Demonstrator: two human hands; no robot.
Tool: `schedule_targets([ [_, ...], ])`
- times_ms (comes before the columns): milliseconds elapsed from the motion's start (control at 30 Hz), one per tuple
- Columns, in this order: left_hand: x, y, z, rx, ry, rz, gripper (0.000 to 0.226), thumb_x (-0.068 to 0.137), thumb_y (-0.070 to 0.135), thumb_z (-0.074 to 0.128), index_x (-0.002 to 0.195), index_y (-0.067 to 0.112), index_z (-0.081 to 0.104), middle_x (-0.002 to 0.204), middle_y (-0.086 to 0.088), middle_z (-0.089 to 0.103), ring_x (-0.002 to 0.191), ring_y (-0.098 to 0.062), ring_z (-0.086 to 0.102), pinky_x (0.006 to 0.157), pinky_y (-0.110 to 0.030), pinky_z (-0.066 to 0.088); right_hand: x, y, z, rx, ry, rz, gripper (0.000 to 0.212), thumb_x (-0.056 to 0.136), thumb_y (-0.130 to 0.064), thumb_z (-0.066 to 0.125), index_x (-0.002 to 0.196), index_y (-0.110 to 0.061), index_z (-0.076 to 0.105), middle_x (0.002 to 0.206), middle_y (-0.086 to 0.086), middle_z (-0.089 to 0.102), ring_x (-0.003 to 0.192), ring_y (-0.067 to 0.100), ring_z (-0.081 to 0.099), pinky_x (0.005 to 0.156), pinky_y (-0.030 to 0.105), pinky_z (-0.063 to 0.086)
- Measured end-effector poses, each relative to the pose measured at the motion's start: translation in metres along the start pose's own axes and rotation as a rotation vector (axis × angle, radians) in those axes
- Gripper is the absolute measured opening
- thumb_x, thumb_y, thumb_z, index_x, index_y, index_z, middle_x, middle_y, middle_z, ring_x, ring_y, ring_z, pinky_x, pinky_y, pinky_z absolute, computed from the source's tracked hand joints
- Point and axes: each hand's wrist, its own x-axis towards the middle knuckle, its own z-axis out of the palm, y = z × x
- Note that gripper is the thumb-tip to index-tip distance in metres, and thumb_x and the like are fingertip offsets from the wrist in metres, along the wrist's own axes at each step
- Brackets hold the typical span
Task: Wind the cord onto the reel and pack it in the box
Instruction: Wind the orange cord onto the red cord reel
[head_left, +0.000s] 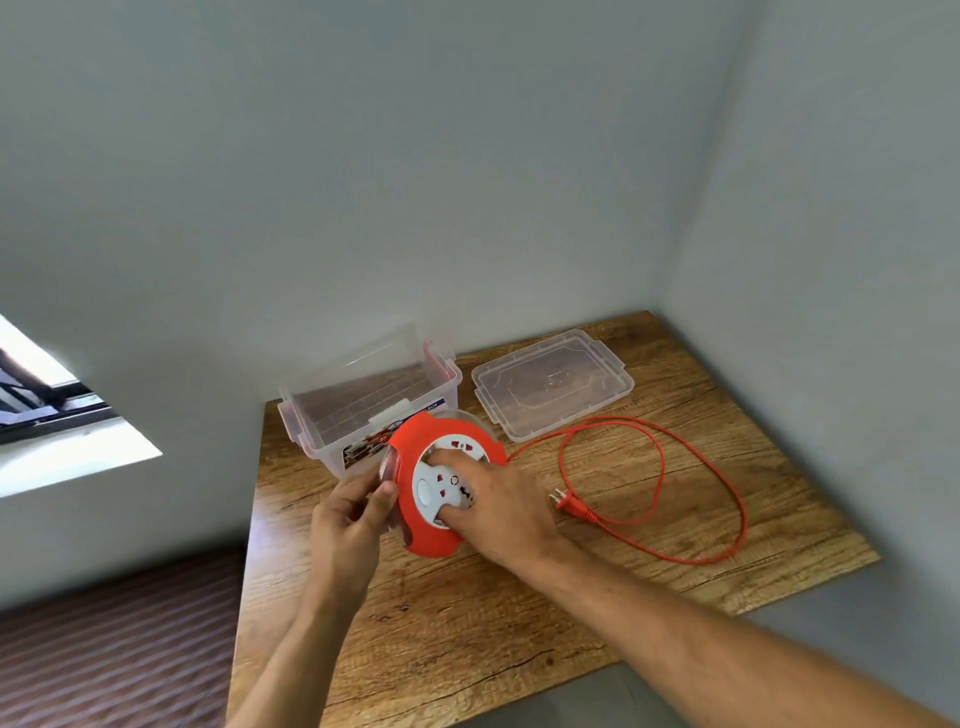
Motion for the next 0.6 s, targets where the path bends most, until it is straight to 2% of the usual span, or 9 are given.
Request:
schedule_targets([
  [67, -0.003, -0.002, -0.001, 0.006, 0.011, 0.030, 0.027, 0.086, 0.027, 0.065, 0.100, 0.044, 0.080, 0.101, -0.021, 0.064, 0.082, -0.030, 0.063, 0.075, -0.049, 0.059, -0.001, -0.003, 0.005, 0.052, 0.018, 0.052, 0.067, 0.076, -0.043, 0.074, 0.134, -0.046, 0.040, 0.116, -0.001, 0.072, 0.095, 0.020, 0.070, 0.075, 0.032, 0.058],
  [167, -0.007, -0.005, 0.003, 0.046, 0.041, 0.053, 0.029, 0.093, 0.016, 0.065, 0.106, 0.039, 0.077, 0.099, -0.006, 0.065, 0.089, -0.032, 0.065, 0.079, -0.052, 0.059, -0.001, -0.007, 0.011, 0.204, 0.021, 0.199, 0.064, 0.077, -0.040, 0.077, 0.130, -0.047, 0.042, 0.113, -0.002, 0.070, 0.093, 0.020, 0.068, 0.066, 0.027, 0.059],
  [233, -0.012, -0.007, 0.009, 0.083, 0.066, 0.059, 0.032, 0.096, 0.008, 0.064, 0.108, 0.036, 0.075, 0.103, -0.003, 0.064, 0.097, -0.026, 0.067, 0.081, -0.046, 0.061, 0.000, -0.013, 0.014, 0.359, 0.035, 0.378, 0.061, 0.076, -0.039, 0.079, 0.124, -0.049, 0.043, 0.109, -0.006, 0.064, 0.092, 0.018, 0.063, 0.061, 0.025, 0.055],
  [300, -0.017, -0.013, 0.015, 0.141, 0.090, 0.080, 0.032, 0.095, 0.005, 0.065, 0.111, 0.031, 0.074, 0.105, -0.002, 0.063, 0.098, -0.014, 0.065, 0.081, -0.035, 0.061, 0.005, -0.021, 0.016, 0.589, 0.042, 0.628, 0.055, 0.077, -0.040, 0.079, 0.119, -0.048, 0.044, 0.111, -0.007, 0.057, 0.092, 0.019, 0.062, 0.063, 0.033, 0.058],
  [333, -0.020, -0.016, 0.019, 0.174, 0.108, 0.086, 0.032, 0.095, 0.004, 0.066, 0.116, 0.027, 0.073, 0.106, -0.002, 0.063, 0.096, -0.010, 0.064, 0.081, -0.026, 0.060, 0.009, -0.024, 0.016, 0.730, 0.047, 0.755, 0.052, 0.079, -0.040, 0.078, 0.119, -0.045, 0.044, 0.113, -0.006, 0.057, 0.088, 0.019, 0.064, 0.056, 0.032, 0.058],
  [400, -0.026, -0.023, 0.026, 0.213, 0.139, 0.069, 0.035, 0.094, 0.003, 0.067, 0.127, 0.015, 0.069, 0.106, -0.006, 0.060, 0.092, -0.005, 0.061, 0.080, -0.015, 0.056, 0.015, -0.026, 0.016, 0.914, 0.044, 0.924, 0.048, 0.084, -0.039, 0.074, 0.121, -0.038, 0.044, 0.106, 0.001, 0.063, 0.060, 0.013, 0.064, 0.037, 0.020, 0.044],
  [433, -0.028, -0.026, 0.028, 0.219, 0.140, 0.056, 0.038, 0.094, 0.003, 0.066, 0.131, 0.010, 0.067, 0.107, -0.008, 0.059, 0.091, -0.005, 0.060, 0.082, -0.015, 0.055, 0.017, -0.025, 0.016, 0.947, 0.028, 0.967, 0.047, 0.086, -0.040, 0.072, 0.123, -0.035, 0.043, 0.096, 0.004, 0.066, 0.045, 0.009, 0.058, 0.033, 0.017, 0.036],
  [533, -0.027, -0.030, 0.029, 0.212, 0.068, 0.008, 0.044, 0.096, 0.002, 0.064, 0.139, 0.006, 0.059, 0.117, -0.011, 0.061, 0.107, -0.020, 0.062, 0.093, -0.033, 0.056, 0.019, -0.018, 0.014, 0.939, -0.015, 1.005, 0.046, 0.091, -0.041, 0.065, 0.129, -0.030, 0.040, 0.077, 0.004, 0.065, 0.030, 0.006, 0.045, 0.033, 0.016, 0.030],
  [600, -0.024, -0.026, 0.030, 0.225, 0.008, 0.004, 0.042, 0.093, 0.007, 0.069, 0.134, 0.011, 0.061, 0.118, -0.010, 0.066, 0.109, -0.024, 0.065, 0.090, -0.038, 0.057, 0.020, -0.013, 0.012, 0.916, -0.062, 0.996, 0.042, 0.094, -0.039, 0.059, 0.130, -0.024, 0.044, 0.072, 0.004, 0.063, 0.031, 0.007, 0.045, 0.033, 0.017, 0.031],
])
